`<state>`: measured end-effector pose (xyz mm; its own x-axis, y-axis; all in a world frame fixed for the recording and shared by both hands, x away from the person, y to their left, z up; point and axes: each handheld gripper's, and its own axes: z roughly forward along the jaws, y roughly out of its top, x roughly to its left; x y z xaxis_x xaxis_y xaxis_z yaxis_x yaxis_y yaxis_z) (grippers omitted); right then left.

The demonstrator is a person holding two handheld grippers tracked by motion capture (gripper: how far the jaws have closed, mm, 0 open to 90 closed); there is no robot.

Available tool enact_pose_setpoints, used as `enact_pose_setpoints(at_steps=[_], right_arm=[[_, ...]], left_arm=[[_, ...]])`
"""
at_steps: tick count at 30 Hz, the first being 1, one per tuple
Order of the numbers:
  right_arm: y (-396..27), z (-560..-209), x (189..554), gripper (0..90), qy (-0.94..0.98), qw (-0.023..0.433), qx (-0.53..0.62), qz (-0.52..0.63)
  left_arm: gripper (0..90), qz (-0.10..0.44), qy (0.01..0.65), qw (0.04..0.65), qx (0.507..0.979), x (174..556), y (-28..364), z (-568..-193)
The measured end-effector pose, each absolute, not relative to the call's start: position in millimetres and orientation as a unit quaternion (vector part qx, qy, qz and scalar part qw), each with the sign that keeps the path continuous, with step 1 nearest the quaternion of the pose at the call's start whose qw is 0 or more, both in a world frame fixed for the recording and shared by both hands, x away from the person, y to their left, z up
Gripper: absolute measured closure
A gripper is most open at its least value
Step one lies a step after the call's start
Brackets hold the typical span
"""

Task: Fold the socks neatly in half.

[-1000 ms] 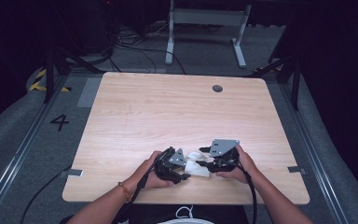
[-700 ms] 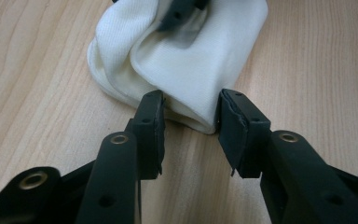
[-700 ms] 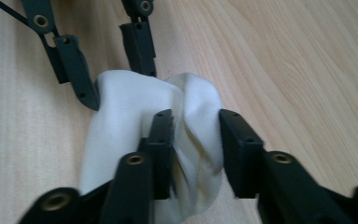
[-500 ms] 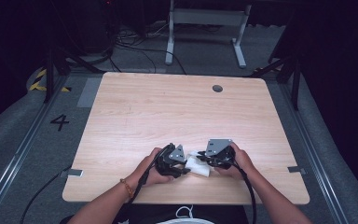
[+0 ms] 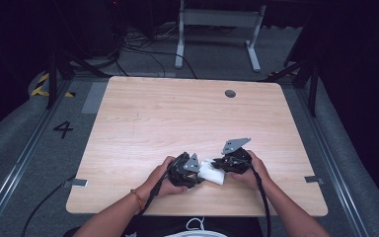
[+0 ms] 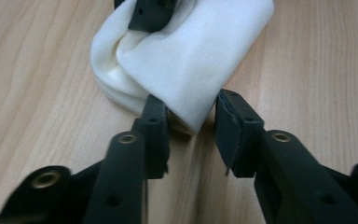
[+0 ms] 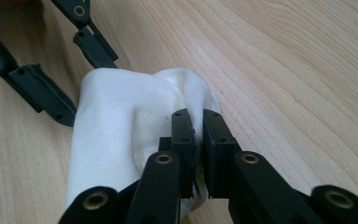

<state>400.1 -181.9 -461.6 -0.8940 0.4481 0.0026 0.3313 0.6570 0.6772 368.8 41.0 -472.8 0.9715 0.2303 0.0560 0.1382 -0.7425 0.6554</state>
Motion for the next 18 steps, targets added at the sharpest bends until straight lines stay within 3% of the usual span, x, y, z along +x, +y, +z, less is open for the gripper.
enact_pose_setpoints(at_steps=[4, 11, 18], right_arm=[[-182.5, -458.6, 397.7, 78.6, 0.905, 0.098, 0.208, 0.357], [-188.1, -445.3, 393.7, 59.6, 0.898, 0.14, 0.198, 0.366], [-180.2, -441.4, 383.3, 66.3, 0.906, 0.148, 0.123, 0.376]], left_arm=[[83.2, 0.071, 0.093, 0.348, 0.93, 369.3, 41.2, -472.0], [84.9, 0.067, 0.081, 0.343, 0.934, 369.6, 38.8, -472.1], [84.9, 0.055, 0.076, 0.347, 0.933, 373.3, 40.6, -472.7]])
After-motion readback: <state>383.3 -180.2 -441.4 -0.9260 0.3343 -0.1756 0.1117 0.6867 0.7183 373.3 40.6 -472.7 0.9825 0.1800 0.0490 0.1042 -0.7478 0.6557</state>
